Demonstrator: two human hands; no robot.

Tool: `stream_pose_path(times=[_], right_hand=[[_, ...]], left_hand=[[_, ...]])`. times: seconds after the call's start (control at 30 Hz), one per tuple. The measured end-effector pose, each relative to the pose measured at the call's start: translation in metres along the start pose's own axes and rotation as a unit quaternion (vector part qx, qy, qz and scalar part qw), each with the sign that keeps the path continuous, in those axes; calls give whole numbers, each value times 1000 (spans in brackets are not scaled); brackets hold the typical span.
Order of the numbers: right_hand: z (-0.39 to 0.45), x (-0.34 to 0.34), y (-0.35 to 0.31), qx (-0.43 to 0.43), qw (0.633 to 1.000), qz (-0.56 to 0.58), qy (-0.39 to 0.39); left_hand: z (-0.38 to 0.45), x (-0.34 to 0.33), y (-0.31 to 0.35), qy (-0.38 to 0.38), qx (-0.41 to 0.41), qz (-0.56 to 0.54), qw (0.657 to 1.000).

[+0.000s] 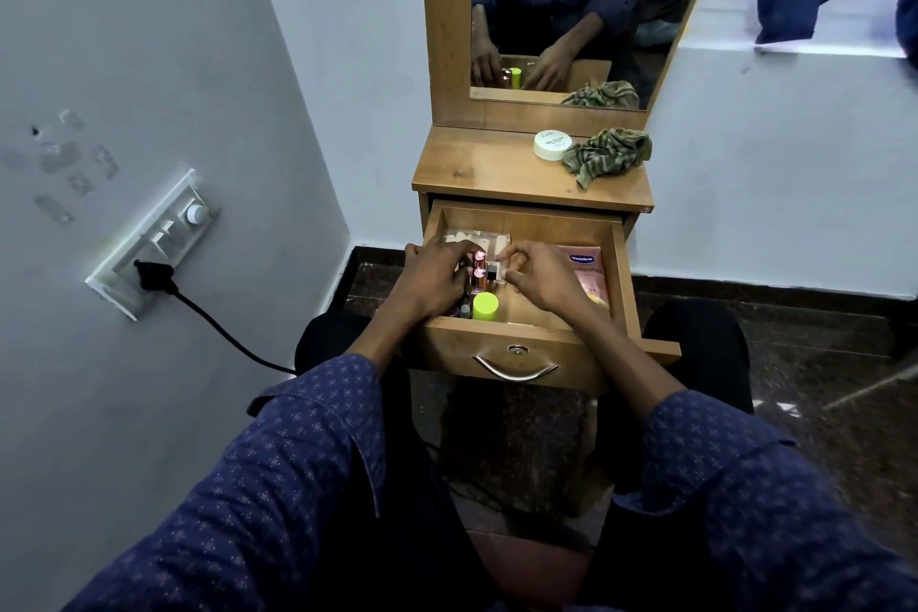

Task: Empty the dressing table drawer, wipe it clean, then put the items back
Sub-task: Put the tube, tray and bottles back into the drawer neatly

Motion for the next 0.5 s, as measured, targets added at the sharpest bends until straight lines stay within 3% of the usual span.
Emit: stream_pose_path(times=[0.5], right_hand=[[0,-12,-7,14,997,-68,-13]], left_hand=[[0,1,0,-3,3,-1,1000]])
Point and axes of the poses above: each hand's wrist, its own z-axis towards the middle knuckle, its own x-axis out of the back of the hand, y = z × x, the point moved 6 cm from there along z, towards the middle knuckle, and after that the axes turned 4 degrees about z, right-handed, at the moved point
